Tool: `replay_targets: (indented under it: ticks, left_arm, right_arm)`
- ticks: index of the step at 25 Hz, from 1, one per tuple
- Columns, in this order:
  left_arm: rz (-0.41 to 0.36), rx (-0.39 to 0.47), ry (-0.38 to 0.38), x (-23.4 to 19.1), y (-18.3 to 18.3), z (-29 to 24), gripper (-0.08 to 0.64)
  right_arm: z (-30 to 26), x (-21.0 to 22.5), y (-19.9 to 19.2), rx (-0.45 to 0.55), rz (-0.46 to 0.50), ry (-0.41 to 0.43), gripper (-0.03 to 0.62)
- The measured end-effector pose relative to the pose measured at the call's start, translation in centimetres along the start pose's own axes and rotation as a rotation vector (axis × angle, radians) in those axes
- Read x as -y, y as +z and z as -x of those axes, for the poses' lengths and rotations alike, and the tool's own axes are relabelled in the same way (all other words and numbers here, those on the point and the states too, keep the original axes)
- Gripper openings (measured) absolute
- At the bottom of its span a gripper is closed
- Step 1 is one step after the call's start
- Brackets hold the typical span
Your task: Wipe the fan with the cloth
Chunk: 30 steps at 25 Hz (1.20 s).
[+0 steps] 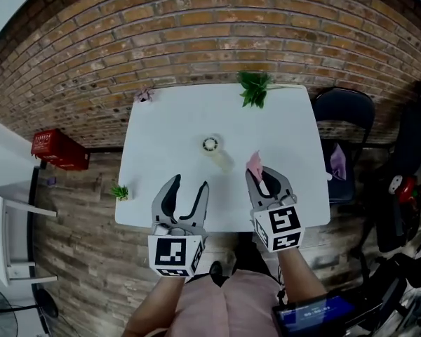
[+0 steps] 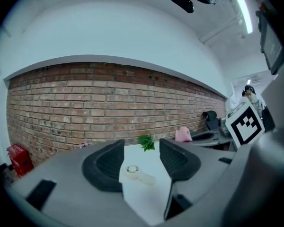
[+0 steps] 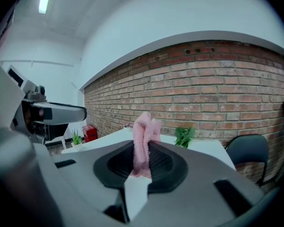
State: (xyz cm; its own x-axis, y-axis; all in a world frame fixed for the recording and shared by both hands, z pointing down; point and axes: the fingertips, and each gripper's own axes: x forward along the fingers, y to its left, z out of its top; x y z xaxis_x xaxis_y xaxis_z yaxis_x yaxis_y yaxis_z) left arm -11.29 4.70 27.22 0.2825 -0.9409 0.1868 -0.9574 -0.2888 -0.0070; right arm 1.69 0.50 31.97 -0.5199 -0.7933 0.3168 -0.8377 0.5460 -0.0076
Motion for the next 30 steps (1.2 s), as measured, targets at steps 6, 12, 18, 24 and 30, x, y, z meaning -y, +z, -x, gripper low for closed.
replay_targets:
  ticks: [6, 12, 18, 24, 30]
  left_arm:
    - [0.002, -0.009, 0.105, -1.0, 1.6, -5.2, 0.227]
    - [0.006, 0.015, 0.185, -2.1, 3.9, -7.4, 0.229]
    - [0.031, -0.003, 0.225, -3.9, 3.1, -8.9, 0.229]
    - [0.067, -0.059, 0.212, -5.3, 0.3, -9.8, 0.230]
    - [0.103, -0.130, 0.172, -5.7, -4.0, -10.8, 0.241]
  right_arm:
    - [-5.4, 4.2, 2.0, 0.009, 0.011, 0.091, 0.060]
    - [-8.9, 5.6, 4.1, 0.014, 0.051, 0.167, 0.060]
    - [-11.6, 5.6, 3.1, -0.029, 0.069, 0.204, 0.060]
    - [-13.8, 4.6, -1.4, -0.146, 0.059, 0.218, 0.060]
    - [-15.2, 3.8, -7.8, -0.277, 0.057, 0.211, 0.060]
